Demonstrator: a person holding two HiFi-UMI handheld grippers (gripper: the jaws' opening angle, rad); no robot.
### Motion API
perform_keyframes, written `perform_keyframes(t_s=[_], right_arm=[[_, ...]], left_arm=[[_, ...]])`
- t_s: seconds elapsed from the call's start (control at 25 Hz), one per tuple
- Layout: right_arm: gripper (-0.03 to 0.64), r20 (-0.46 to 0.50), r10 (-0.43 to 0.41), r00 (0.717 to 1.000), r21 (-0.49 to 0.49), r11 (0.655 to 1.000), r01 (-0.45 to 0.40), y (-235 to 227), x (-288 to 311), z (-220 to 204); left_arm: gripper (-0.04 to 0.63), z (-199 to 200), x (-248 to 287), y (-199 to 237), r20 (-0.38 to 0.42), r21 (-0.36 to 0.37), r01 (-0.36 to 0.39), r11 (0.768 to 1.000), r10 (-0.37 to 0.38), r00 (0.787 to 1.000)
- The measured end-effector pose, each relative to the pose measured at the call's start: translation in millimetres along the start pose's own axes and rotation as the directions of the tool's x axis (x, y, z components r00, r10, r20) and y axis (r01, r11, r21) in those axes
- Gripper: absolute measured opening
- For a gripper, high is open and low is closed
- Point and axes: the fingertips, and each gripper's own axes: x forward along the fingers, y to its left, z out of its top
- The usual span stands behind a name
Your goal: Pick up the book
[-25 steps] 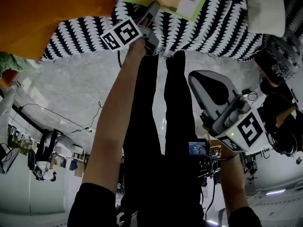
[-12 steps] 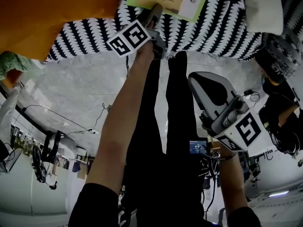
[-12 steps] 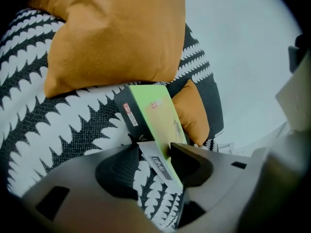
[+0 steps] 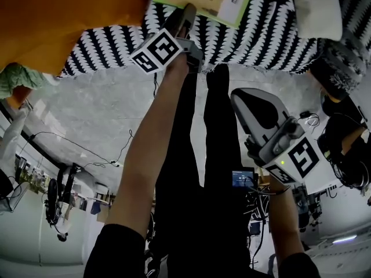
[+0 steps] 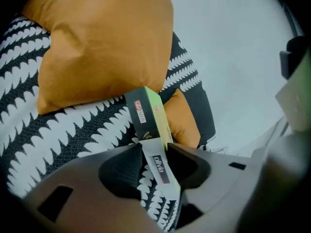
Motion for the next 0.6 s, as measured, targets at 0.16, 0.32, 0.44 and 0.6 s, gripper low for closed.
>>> perform_keyframes(t_s=[0.16,0.32,0.44,0.6], right_arm=[[0.017,0.0,-0.007,1.0,-0.007,1.0,0.007,8.0,8.4,9.2],[0.017,0.011,-0.009,1.0,-0.012,1.0,0.009,3.8,-7.2,11.3],[0.017,0.02,-0.009,1.0,-0.012,1.0,0.009,2.6,-14.6,9.8],[0.017,0.03,-0.003,1.0,-0.021,1.0,0.004,9.7,-20.1,15.6]], left_arm=[[0.159,17.9,-2.6,-4.4,0.013,-0.022,0.027,0.999,-0.027,1.0],[0.146,7.8,-0.6,-18.9,0.018,-0.037,0.046,0.998,-0.045,0.999],[0.141,1.0,-2.6,-23.3,0.019,-0.057,0.054,0.997,-0.053,0.998],[0.137,2.3,-12.7,-33.7,0.012,-0.065,0.068,0.996,-0.067,0.998]])
